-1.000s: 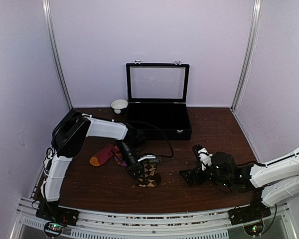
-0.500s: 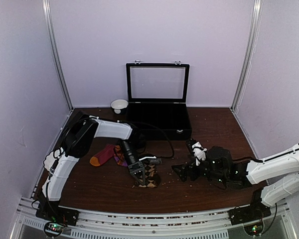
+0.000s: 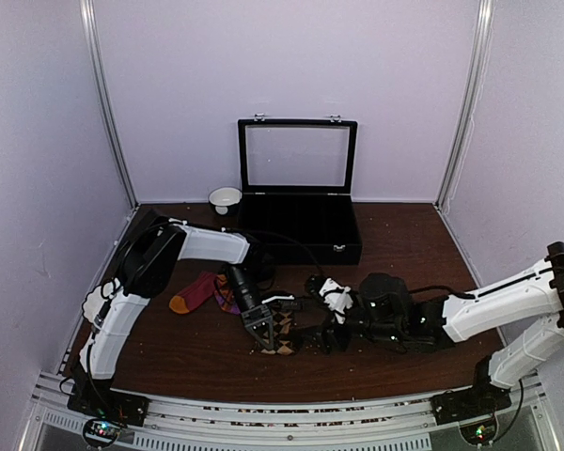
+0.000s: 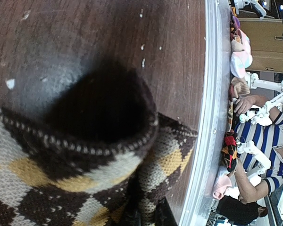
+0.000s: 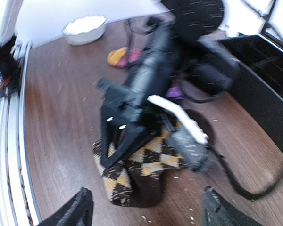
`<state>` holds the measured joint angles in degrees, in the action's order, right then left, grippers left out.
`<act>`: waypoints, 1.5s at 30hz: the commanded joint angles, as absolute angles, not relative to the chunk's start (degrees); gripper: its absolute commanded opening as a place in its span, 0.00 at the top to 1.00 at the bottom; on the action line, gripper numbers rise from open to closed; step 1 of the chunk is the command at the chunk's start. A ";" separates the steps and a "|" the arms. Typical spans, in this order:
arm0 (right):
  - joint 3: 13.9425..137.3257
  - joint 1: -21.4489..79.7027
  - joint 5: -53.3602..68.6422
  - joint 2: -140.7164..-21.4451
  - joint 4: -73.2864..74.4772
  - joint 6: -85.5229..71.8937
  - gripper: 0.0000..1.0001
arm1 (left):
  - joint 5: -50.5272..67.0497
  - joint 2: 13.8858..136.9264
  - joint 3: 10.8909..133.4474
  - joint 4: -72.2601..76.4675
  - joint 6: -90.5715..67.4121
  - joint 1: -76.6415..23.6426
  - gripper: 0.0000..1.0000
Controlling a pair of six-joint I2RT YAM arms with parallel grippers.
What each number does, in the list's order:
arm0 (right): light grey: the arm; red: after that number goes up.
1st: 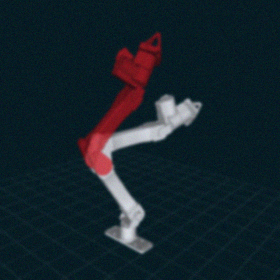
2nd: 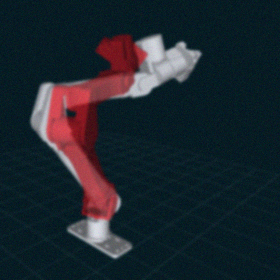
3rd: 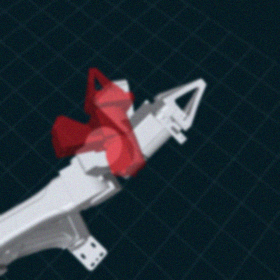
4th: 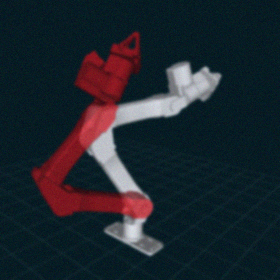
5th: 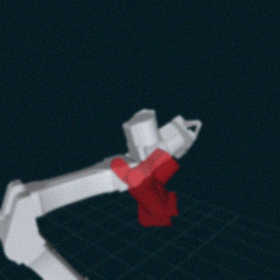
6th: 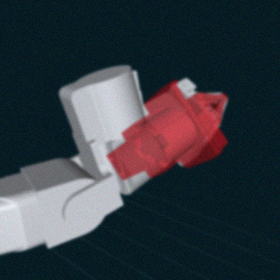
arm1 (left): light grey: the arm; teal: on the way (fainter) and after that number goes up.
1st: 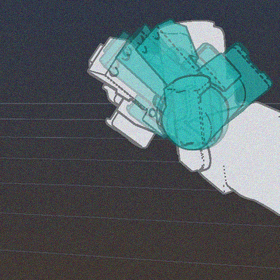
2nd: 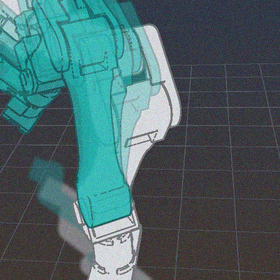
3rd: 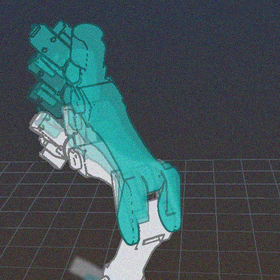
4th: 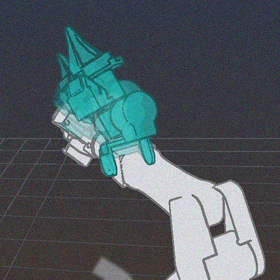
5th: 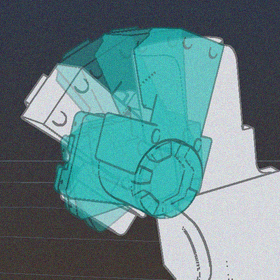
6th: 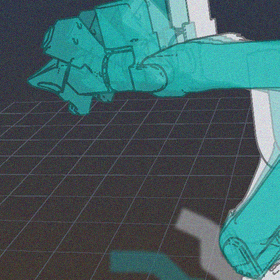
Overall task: Roll the socks
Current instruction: Roll the sock at the center of the board.
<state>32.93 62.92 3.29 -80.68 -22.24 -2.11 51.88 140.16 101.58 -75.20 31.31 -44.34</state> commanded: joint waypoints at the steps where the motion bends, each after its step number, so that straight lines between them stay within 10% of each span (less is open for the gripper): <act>1: 38.75 66.36 5.44 -86.85 -14.09 6.11 0.28 | 42.88 144.49 99.63 -70.43 30.77 -44.28 1.00; 32: 49.97 69.42 3.10 -106.18 -6.73 17.16 0.69 | 43.77 145.15 100.14 -71.04 32.27 -44.27 0.99; 45: 46.74 64.06 18.82 -108.38 -8.19 4.04 0.90 | 33.64 111.55 71.21 -37.97 27.78 -43.77 0.60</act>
<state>49.45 65.32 12.03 -105.62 -12.80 10.44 45.21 119.46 77.06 -53.76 29.67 -44.27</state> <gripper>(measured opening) 0.116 0.387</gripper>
